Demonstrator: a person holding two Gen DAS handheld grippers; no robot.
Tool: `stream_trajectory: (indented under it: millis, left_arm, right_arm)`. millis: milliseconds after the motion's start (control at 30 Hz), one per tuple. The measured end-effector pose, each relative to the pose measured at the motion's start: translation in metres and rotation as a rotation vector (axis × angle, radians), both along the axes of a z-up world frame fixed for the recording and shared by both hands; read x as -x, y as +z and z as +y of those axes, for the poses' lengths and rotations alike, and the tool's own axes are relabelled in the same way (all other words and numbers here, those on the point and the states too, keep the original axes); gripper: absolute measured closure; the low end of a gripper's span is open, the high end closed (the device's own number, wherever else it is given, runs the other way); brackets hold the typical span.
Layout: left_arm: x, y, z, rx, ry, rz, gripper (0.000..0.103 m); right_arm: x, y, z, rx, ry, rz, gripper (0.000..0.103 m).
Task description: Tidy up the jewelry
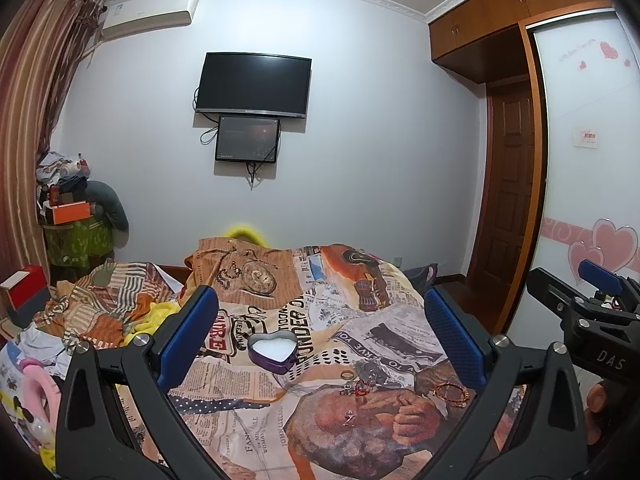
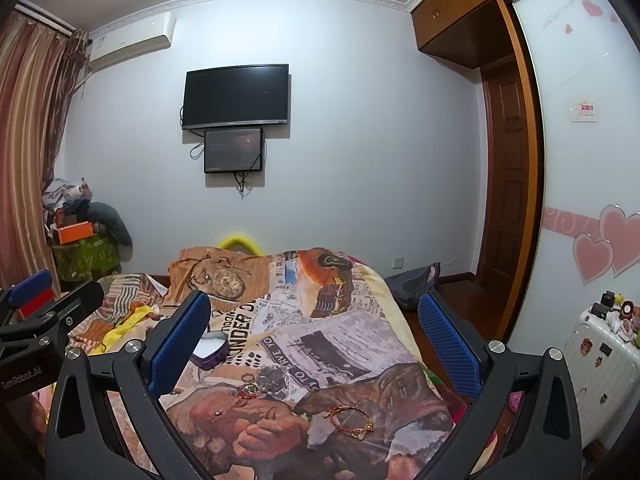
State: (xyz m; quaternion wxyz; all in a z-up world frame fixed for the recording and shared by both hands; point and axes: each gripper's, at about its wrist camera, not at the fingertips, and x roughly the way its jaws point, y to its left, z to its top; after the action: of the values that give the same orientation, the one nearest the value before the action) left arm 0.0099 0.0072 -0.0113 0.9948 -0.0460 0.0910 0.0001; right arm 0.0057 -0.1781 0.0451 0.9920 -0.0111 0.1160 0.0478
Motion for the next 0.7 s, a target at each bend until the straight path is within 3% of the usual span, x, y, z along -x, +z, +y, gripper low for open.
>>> stream_trajectory:
  millis: [700]
  left_arm:
    - [-0.0038,0.0063,0.0041,0.014,0.013,0.004,0.000]
  right_arm:
    - [-0.0038,0.0042,0.0097,0.001,0.028,-0.005,0.000]
